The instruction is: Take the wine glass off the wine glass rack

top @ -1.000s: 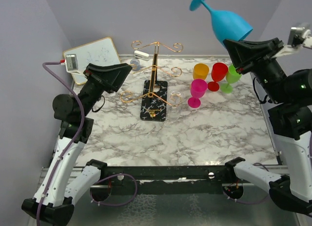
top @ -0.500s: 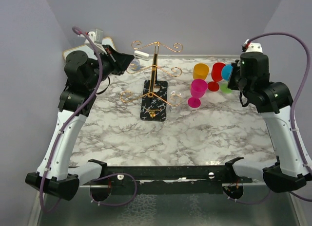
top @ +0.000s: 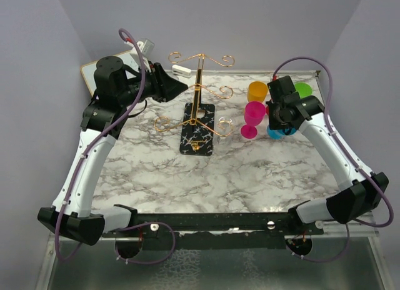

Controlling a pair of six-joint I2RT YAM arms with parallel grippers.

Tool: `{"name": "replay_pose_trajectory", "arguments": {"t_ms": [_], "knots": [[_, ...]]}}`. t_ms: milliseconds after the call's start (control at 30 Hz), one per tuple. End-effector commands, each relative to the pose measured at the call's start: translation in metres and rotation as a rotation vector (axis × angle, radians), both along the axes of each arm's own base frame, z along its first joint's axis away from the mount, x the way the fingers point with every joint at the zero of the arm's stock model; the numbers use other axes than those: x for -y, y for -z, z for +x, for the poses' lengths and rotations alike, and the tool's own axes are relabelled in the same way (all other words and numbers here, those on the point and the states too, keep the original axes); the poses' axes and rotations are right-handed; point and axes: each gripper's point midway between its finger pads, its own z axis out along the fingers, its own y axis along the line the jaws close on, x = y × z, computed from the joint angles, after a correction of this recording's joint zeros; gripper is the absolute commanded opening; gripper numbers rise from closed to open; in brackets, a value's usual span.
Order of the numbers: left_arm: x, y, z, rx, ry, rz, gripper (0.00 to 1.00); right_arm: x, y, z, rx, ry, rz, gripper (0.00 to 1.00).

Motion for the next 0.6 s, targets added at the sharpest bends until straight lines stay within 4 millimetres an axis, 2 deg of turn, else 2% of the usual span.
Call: {"name": "replay_pose_trajectory", "arguments": {"t_ms": [0, 400, 567], "knots": [[0.011, -0.007, -0.014, 0.019, 0.106, -0.016, 0.33, -0.004, 0.007, 0.018, 0.023, -0.004, 0.01, 0.01], [0.021, 0.005, -0.014, -0.024, 0.181, -0.052, 0.4, -0.005, 0.052, 0.052, -0.08, -0.011, 0.018, 0.01], [0.026, 0.009, -0.013, -0.048, 0.212, -0.064, 0.41, -0.007, 0.061, 0.061, -0.1, -0.012, 0.016, 0.03]]}}
